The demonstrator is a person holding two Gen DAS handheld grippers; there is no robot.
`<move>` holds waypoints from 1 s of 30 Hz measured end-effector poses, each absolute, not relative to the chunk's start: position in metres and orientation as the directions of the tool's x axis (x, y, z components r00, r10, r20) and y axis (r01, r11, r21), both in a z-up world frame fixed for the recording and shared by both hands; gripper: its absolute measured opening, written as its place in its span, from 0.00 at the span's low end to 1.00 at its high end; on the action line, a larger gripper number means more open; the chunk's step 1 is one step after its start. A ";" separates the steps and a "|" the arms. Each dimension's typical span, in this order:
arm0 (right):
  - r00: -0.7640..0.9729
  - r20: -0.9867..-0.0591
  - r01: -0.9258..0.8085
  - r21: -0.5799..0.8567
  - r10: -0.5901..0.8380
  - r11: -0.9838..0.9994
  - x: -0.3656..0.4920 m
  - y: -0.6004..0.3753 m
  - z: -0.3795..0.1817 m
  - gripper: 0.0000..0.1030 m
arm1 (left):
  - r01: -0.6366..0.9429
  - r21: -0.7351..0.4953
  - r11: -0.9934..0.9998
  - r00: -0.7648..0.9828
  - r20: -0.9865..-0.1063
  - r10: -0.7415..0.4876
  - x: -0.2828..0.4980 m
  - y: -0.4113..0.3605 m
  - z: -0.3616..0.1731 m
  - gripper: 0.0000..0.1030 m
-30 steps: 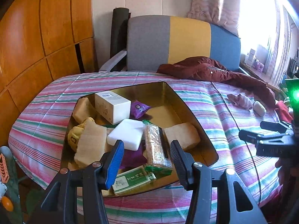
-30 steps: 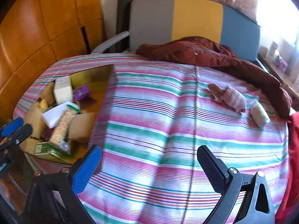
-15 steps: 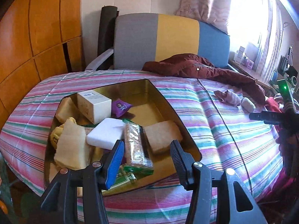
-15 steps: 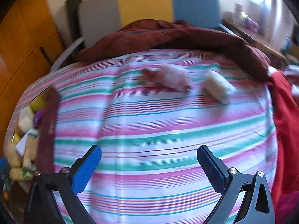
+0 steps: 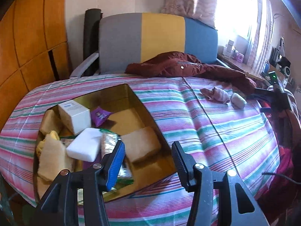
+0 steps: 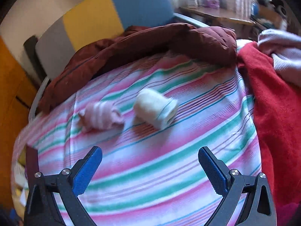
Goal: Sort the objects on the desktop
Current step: 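Move both open tools back toward the pink and white socks, then grasp the pink sock with the left tool while the right tool grasps the white sock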
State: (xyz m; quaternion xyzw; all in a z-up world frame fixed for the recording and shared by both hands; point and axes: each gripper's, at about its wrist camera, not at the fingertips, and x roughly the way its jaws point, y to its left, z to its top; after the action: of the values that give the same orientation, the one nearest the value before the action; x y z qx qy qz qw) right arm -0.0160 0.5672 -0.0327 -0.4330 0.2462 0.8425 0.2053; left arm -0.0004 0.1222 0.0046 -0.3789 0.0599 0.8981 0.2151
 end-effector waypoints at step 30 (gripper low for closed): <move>-0.587 -0.800 -0.624 0.349 0.125 -0.699 -0.056 0.626 -0.064 1.00 | -0.588 -0.170 -0.791 -0.447 -0.747 0.493 -0.078 0.305 0.004 0.52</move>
State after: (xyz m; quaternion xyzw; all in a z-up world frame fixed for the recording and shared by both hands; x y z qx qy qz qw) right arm -0.0563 0.6265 -0.0636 -0.3949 0.3159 0.8328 0.2249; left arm -0.0784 0.3046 0.0043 -0.4185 0.0567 0.8488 0.3182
